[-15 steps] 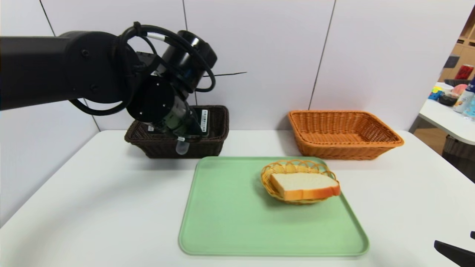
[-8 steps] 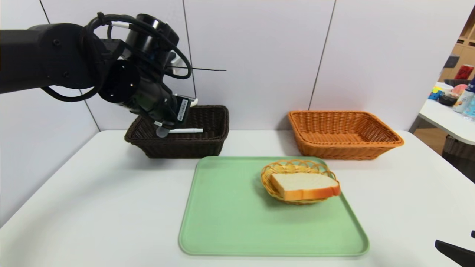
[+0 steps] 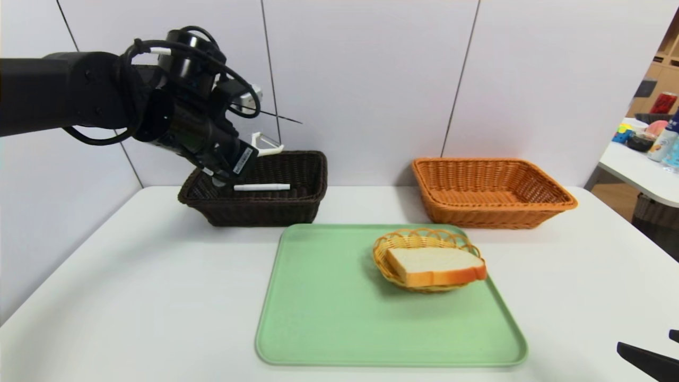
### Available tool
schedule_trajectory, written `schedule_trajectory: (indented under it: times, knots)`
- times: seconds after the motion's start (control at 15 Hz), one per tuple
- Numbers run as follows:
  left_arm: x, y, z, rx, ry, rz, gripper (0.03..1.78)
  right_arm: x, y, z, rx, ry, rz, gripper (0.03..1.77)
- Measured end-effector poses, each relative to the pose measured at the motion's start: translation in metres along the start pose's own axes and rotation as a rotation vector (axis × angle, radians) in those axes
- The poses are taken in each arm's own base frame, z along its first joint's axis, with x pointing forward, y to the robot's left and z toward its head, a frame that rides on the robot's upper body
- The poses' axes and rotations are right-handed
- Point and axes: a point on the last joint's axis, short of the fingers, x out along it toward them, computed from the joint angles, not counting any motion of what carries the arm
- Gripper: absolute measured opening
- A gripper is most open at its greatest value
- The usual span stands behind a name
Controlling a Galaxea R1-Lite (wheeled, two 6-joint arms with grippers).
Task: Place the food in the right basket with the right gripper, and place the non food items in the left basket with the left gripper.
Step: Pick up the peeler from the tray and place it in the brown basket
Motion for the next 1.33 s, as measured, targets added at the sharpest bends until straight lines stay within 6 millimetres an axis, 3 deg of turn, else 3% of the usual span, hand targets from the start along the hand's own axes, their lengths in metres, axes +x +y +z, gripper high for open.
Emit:
schedule_trajectory:
  times: [0.2, 0.67, 1.33]
  knots:
    - [0.017, 0.02, -0.01, 0.148, -0.028, -0.08, 0.26, 0.003, -0.001, 0.0, 0.004, 0.013, -0.004, 1.7]
    - [0.054, 0.041, -0.029, 0.451, -0.102, -0.246, 0.26, 0.009, -0.002, 0.002, 0.01, 0.04, -0.008, 1.7]
    - [0.113, 0.059, -0.035, 0.639, -0.152, -0.248, 0.26, 0.013, -0.003, 0.002, 0.015, 0.065, -0.013, 1.7]
